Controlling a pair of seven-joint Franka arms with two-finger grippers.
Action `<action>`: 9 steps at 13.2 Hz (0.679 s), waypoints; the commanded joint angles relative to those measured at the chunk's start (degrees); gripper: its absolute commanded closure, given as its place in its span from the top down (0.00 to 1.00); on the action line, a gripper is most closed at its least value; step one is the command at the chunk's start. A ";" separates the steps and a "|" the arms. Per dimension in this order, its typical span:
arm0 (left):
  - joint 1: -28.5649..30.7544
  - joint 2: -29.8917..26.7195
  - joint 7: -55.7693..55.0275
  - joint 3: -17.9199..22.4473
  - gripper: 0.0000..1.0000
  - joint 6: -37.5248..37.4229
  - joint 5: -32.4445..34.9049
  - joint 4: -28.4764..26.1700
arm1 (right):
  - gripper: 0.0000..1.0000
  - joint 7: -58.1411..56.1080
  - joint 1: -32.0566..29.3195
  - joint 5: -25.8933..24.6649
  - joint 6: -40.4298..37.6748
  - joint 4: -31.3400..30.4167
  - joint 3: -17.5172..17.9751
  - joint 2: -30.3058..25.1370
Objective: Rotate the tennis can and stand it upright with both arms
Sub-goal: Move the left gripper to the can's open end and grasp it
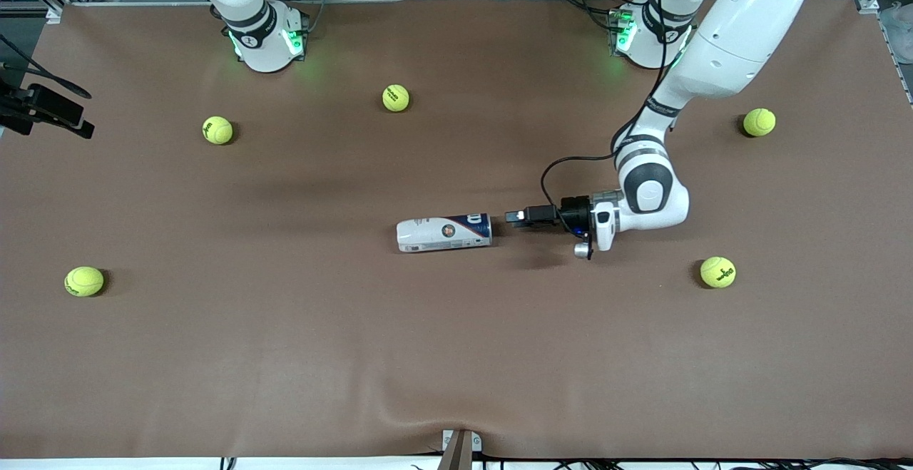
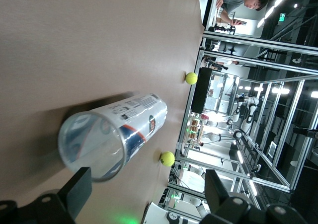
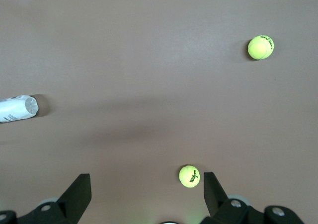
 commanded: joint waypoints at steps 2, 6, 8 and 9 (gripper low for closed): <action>-1.90 2.63 1.09 0.10 0.93 1.31 -3.17 2.86 | 1.00 -0.96 -1.35 -0.58 -0.25 -1.05 0.88 -1.07; -2.78 3.51 1.17 0.10 0.90 1.76 -3.69 3.47 | 1.00 -4.21 -2.49 -2.25 0.37 -0.35 0.79 -0.46; -3.39 4.56 2.05 0.10 0.90 1.93 -4.31 4.52 | 1.00 -3.69 -2.49 -1.55 0.19 -0.26 0.79 0.33; -3.57 5.09 2.58 0.10 0.89 1.93 -5.27 5.31 | 1.00 -3.51 -2.49 -1.37 0.28 -0.08 0.79 0.68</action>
